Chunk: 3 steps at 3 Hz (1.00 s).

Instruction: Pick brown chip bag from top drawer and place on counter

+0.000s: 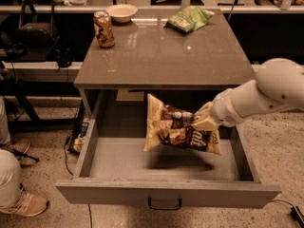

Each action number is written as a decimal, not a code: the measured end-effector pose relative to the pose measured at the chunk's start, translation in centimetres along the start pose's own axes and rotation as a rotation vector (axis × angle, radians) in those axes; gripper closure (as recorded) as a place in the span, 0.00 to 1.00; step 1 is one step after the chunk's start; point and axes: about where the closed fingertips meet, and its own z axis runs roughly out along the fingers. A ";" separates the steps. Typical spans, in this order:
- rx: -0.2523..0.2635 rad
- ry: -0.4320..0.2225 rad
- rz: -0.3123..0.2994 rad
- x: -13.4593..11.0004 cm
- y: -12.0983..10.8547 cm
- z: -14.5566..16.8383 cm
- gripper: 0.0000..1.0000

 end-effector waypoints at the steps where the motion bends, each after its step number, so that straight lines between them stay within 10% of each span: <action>1: 0.078 -0.065 -0.025 -0.2 -1.2 -7.6 1.00; 3: 0.068 -0.059 -0.023 -0.2 -1.0 -6.8 1.00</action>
Offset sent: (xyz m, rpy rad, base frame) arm -0.0061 -0.0378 0.0478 0.0334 -0.0720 -0.0216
